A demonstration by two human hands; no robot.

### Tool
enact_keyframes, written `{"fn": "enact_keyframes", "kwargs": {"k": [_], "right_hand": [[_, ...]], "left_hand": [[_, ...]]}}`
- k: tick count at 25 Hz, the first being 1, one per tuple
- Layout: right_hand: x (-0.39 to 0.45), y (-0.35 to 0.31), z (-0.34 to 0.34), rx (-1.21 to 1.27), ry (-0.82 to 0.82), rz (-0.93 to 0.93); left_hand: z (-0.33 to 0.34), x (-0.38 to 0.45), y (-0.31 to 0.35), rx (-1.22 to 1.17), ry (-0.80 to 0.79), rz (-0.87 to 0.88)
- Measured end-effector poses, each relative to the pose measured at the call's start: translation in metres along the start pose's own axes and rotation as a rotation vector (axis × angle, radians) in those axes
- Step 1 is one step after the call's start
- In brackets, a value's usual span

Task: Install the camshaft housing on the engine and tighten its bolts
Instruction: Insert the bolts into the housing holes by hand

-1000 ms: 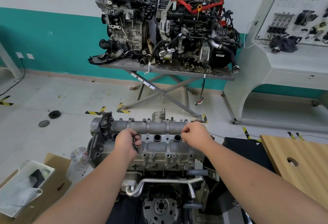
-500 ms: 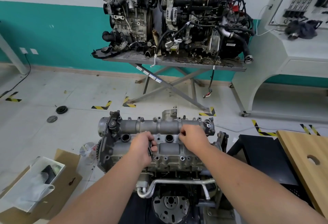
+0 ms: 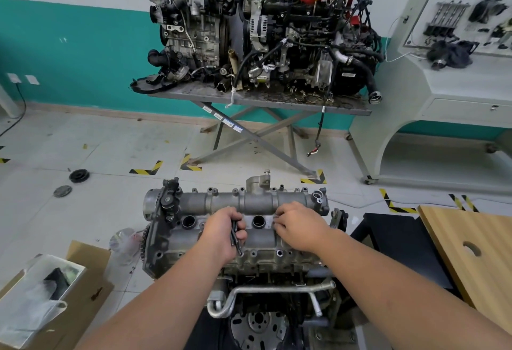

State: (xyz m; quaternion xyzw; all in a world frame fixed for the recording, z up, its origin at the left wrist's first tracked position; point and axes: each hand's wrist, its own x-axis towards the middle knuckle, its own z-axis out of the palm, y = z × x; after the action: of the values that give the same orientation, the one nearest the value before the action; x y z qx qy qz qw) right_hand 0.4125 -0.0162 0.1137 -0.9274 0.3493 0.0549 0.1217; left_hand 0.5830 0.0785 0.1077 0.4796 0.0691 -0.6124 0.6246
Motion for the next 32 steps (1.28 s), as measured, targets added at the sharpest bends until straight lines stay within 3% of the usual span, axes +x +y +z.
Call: {"fn": "enact_keyframes", "kwargs": {"k": [4, 6, 9, 11, 13, 17, 24, 32], "right_hand": [[-0.015, -0.004, 0.000, 0.448, 0.377, 0.332], [-0.019, -0.013, -0.012, 0.700, 0.447, 0.468], [-0.021, -0.032, -0.035, 1.128, 0.255, 0.524], [-0.027, -0.041, -0.039, 1.254, 0.074, 0.485], [-0.031, -0.046, -0.037, 1.322, 0.040, 0.457], [-0.034, -0.048, -0.035, 1.414, 0.132, 0.493], [-0.036, -0.055, -0.034, 1.391, 0.226, 0.470], [-0.041, -0.058, -0.029, 1.391, 0.129, 0.484]], "left_hand": [[-0.004, 0.000, -0.001, -0.020, -0.090, -0.056], [-0.001, -0.004, -0.003, -0.009, -0.148, -0.093], [0.015, -0.012, -0.006, 0.042, -0.241, -0.155], [0.025, -0.018, -0.005, 0.055, -0.309, -0.193], [0.029, -0.024, -0.004, 0.080, -0.354, -0.207], [0.032, -0.031, -0.002, 0.143, -0.389, -0.196], [0.042, -0.028, -0.005, 0.243, -0.333, -0.065], [0.040, -0.021, -0.013, 0.308, -0.281, 0.018]]}}
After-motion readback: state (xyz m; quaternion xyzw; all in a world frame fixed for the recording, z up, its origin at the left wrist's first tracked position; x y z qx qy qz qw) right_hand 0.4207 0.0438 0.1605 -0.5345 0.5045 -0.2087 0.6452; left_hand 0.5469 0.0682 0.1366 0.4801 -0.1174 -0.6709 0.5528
